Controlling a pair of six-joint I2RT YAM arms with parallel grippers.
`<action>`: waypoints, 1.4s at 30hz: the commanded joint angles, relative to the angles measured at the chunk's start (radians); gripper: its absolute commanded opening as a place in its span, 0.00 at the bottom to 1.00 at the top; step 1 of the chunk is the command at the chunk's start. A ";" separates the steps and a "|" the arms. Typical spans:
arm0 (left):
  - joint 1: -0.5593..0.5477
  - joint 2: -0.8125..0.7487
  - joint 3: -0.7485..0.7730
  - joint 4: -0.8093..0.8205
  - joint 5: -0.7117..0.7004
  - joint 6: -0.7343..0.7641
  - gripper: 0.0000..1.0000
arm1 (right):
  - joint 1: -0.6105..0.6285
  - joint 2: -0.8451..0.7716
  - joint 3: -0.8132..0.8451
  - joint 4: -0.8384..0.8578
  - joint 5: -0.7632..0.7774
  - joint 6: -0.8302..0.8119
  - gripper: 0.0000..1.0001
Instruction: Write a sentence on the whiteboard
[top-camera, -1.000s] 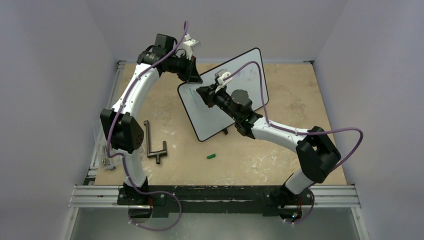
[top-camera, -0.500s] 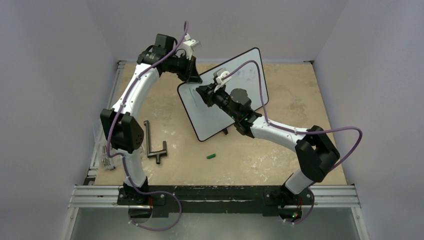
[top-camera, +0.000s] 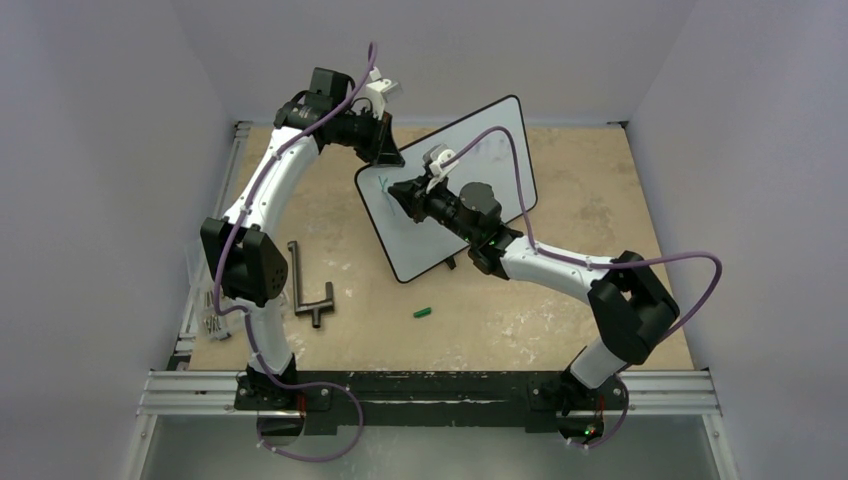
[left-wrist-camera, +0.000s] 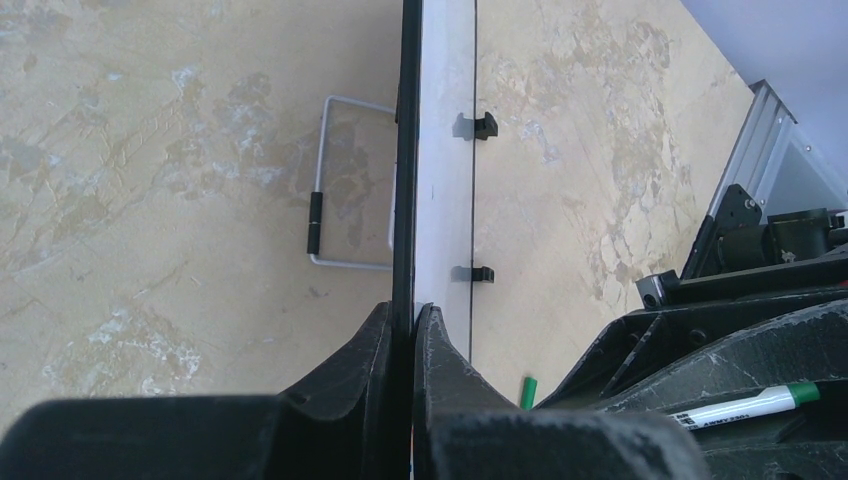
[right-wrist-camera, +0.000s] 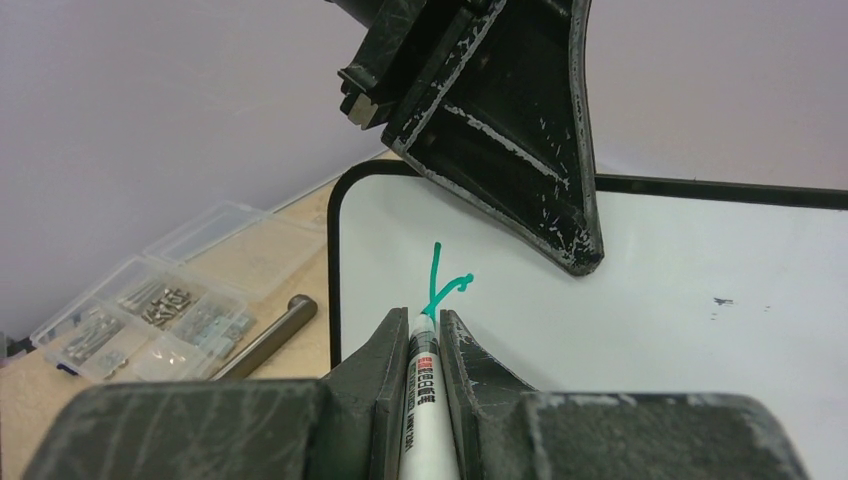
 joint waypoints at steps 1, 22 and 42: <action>-0.039 0.036 -0.040 -0.140 -0.174 0.107 0.00 | -0.001 0.022 -0.023 -0.011 0.025 0.003 0.00; -0.039 0.028 -0.045 -0.143 -0.174 0.111 0.00 | -0.003 -0.056 -0.095 -0.059 0.177 -0.029 0.00; -0.048 0.031 -0.051 -0.145 -0.189 0.117 0.00 | -0.005 -0.147 -0.066 -0.031 0.110 0.021 0.00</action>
